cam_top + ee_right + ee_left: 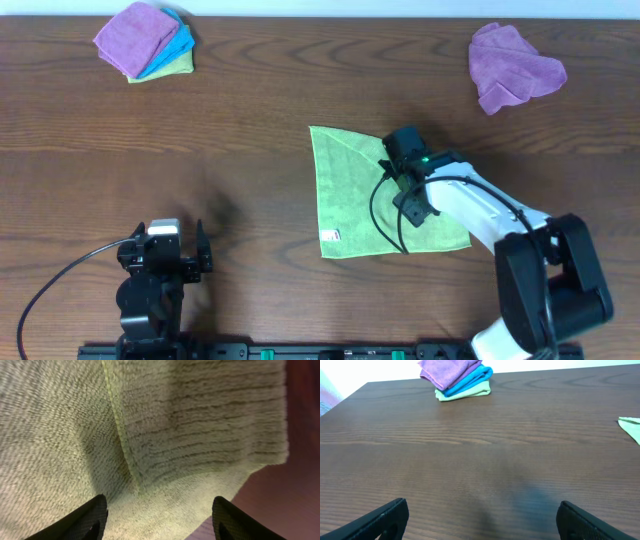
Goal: Fold the cloth
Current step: 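Pull the green cloth corner down-left with right gripper to flatten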
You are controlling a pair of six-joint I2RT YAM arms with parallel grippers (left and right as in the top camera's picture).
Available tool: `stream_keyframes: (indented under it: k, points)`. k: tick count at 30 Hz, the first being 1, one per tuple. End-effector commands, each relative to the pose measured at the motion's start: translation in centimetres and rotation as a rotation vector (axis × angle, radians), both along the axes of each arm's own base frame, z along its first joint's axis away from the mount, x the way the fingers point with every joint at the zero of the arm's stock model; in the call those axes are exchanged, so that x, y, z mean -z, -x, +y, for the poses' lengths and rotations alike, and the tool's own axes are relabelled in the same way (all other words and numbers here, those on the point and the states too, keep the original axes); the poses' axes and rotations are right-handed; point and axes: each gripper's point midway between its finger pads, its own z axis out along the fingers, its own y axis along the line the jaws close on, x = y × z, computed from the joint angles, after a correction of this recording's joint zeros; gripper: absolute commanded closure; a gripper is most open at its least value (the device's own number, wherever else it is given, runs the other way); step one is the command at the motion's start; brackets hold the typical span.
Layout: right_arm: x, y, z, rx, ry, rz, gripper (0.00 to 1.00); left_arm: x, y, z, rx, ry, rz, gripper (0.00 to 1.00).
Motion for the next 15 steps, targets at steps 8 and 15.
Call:
stream_keyframes:
  k: [8, 15]
  points:
    - [0.3, -1.1, 0.0, -0.062, 0.033, -0.026, 0.40, 1.0, 0.1, -0.1, 0.012, -0.014, 0.023, 0.04]
    - [0.7, -1.2, 0.1, -0.074, 0.037, -0.020, 0.87, 1.0, 0.1, -0.1, 0.012, -0.014, 0.023, 0.04]
